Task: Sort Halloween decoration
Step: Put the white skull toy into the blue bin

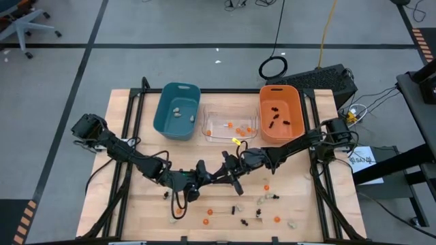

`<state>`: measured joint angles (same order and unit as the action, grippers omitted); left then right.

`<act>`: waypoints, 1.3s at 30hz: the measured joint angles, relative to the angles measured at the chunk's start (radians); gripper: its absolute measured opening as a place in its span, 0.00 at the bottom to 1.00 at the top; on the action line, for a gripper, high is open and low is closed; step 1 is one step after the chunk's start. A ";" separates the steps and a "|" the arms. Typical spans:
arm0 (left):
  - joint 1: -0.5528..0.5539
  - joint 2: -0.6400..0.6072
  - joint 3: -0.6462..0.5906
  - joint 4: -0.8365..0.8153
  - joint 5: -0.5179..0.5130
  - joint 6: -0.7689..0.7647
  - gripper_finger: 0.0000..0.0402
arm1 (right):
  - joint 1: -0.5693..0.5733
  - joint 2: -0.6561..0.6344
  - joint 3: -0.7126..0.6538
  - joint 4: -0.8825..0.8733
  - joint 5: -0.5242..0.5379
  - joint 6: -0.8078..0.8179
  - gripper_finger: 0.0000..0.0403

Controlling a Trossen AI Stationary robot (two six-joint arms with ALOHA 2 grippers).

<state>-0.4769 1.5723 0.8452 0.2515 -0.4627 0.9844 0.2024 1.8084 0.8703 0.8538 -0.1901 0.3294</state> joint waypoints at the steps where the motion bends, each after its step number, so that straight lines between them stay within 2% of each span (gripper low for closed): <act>1: 0.002 0.000 0.000 -0.001 0.005 0.000 0.17 | 0.000 0.000 0.000 0.000 0.000 0.000 0.15; 4: 0.006 0.000 0.000 -0.003 0.022 -0.004 0.11 | 0.000 0.000 -0.001 0.000 0.001 0.004 0.15; 7: 0.005 0.000 0.000 -0.003 0.021 -0.013 0.11 | -0.002 0.000 -0.001 0.000 0.003 0.027 0.16; 12: 0.004 0.001 -0.001 0.000 0.014 -0.036 0.11 | -0.019 -0.023 0.000 -0.061 0.004 0.021 0.29; 19: -0.031 0.002 -0.001 0.004 -0.011 -0.037 0.11 | -0.027 -0.156 0.000 -0.334 0.009 -0.057 0.52; 24: -0.051 0.001 -0.001 0.019 -0.067 -0.097 0.12 | -0.007 -0.251 0.000 -0.554 0.022 -0.096 0.61; 28: -0.059 0.001 -0.001 0.041 -0.070 -0.219 0.12 | 0.049 -0.247 0.000 -0.649 0.123 -0.128 0.62; 32: -0.073 0.001 -0.001 0.060 -0.072 -0.318 0.12 | 0.117 -0.190 0.000 -0.633 0.262 -0.137 0.60; 35: -0.096 0.001 -0.001 0.063 -0.072 -0.294 0.12 | 0.159 -0.142 0.000 -0.565 0.365 -0.137 0.59; 39: -0.122 0.001 -0.001 0.063 -0.072 -0.161 0.12 | 0.196 -0.083 0.000 -0.451 0.459 -0.160 0.57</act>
<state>-0.5985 1.5734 0.8444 0.3149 -0.5349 0.8237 0.3980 1.7258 0.8707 0.4024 0.2691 0.1693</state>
